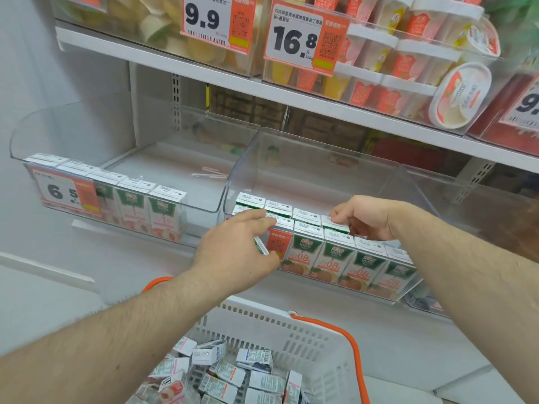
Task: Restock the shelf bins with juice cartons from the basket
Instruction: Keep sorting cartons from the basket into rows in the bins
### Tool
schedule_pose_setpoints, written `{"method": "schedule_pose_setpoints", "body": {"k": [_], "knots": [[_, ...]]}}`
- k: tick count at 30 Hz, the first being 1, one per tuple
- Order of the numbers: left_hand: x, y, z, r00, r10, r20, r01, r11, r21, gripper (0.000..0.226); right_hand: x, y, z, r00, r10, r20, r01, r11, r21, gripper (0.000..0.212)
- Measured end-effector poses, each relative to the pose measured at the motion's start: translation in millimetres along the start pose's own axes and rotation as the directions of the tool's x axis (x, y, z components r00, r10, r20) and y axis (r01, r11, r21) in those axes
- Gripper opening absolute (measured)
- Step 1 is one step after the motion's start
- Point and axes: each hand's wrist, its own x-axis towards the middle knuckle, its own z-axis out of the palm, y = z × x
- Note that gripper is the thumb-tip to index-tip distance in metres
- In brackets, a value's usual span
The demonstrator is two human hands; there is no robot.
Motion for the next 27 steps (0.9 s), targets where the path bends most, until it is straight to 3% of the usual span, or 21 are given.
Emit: {"method": "schedule_pose_setpoints", "body": {"k": [6,9,10,12,13,14,16,18,19,22,27], "knots": [[-1,-4,0,0.999,-0.028,-0.024,0.025,0.991,-0.13,0.061,-2,-3,3,0.999,0.049,-0.007,-0.049,0.997,-0.066,0.033],[-8,-5,-3,0.991,-0.026,-0.13,-0.017,0.946,-0.322,0.062,-12,-10,9,0.973,-0.061,-0.221,-0.017,0.941,-0.338,0.031],[-12,-4,-7,0.987,-0.028,-0.158,-0.035,0.923,-0.382,0.062,-16,-14,12,0.923,-0.17,-0.345,0.013,0.911,-0.412,0.024],[-19,-1,-17,0.989,-0.053,-0.135,-0.022,0.865,-0.501,0.062,-32,-23,27,0.705,-0.391,-0.592,0.134,0.893,-0.43,0.008],[-22,1,-22,0.995,-0.065,-0.077,0.011,0.827,-0.561,0.064,-44,-27,40,0.596,-0.454,-0.662,0.252,0.889,-0.382,0.004],[-24,2,-25,0.997,-0.072,0.01,0.062,0.774,-0.63,0.066,-60,-33,56,0.56,-0.479,-0.676,0.368,0.875,-0.314,0.008],[-28,4,-31,0.975,-0.092,0.203,0.218,0.59,-0.777,0.071,-87,-39,92,0.675,-0.506,-0.537,0.513,0.845,-0.151,0.011],[-30,4,-35,0.932,-0.125,0.341,0.362,0.401,-0.842,0.077,-106,-38,126,0.804,-0.506,-0.312,0.523,0.852,-0.034,0.014],[-31,4,-36,0.918,-0.127,0.374,0.395,0.357,-0.847,0.079,-110,-35,138,0.839,-0.488,-0.239,0.506,0.862,0.016,0.02],[-35,5,-36,0.935,-0.074,0.348,0.349,0.376,-0.858,0.087,-112,-24,155,0.857,-0.473,-0.205,0.488,0.872,0.03,0.024],[-42,4,-28,0.964,0.094,0.247,0.175,0.475,-0.863,0.1,-116,2,153,0.768,-0.569,-0.294,0.584,0.811,-0.046,0.027]]}}
